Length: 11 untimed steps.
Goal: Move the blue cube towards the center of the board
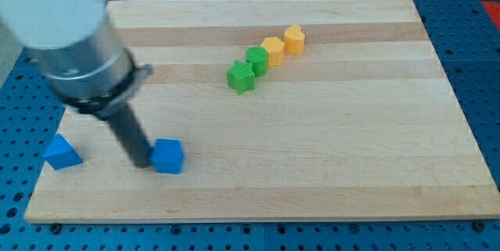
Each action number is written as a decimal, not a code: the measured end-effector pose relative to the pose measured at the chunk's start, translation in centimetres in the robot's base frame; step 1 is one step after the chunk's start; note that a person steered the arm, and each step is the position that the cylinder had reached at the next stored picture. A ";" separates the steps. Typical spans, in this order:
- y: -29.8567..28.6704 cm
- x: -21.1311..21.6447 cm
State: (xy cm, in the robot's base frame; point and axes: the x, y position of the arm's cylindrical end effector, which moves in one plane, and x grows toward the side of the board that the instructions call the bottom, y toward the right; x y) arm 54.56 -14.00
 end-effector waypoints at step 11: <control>24.7 -2.3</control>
